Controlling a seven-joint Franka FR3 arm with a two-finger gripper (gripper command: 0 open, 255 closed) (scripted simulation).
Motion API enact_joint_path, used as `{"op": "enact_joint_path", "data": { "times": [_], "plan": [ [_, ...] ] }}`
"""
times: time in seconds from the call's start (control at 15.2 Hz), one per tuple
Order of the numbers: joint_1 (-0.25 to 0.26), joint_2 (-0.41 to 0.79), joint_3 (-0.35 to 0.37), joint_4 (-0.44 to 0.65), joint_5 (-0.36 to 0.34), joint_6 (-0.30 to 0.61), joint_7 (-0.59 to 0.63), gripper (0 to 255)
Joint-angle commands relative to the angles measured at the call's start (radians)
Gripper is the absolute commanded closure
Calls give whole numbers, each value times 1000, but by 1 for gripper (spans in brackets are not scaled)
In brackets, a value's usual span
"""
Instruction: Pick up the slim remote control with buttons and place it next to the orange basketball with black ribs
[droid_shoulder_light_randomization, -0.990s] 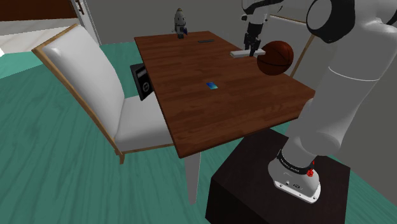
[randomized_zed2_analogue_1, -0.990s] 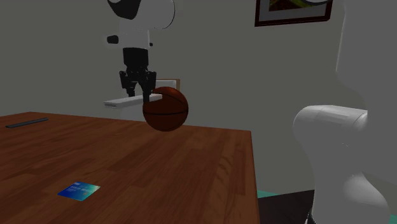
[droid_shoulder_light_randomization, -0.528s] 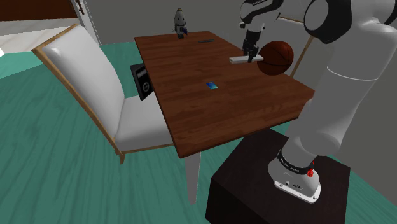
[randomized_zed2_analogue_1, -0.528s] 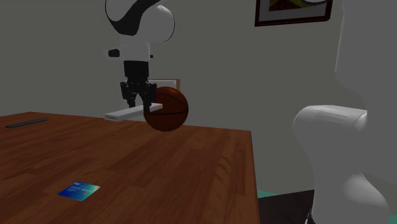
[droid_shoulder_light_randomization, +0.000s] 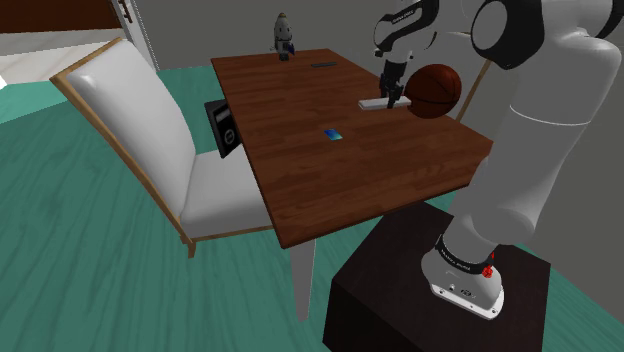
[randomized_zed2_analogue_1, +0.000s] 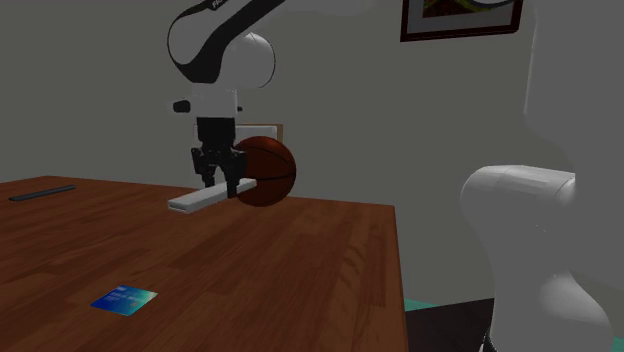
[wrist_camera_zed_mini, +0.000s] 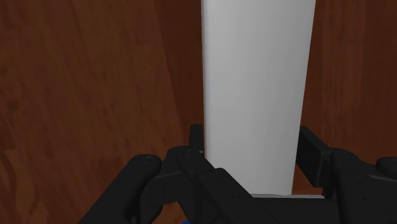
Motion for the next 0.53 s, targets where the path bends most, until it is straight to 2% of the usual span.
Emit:
{"op": "enact_joint_path", "data": {
  "times": [0.0,0.46],
  "plan": [
    [-4,13,0,-19,12,28,-10,255],
    [-16,62,8,-73,59,113,-42,255]
  ]
}}
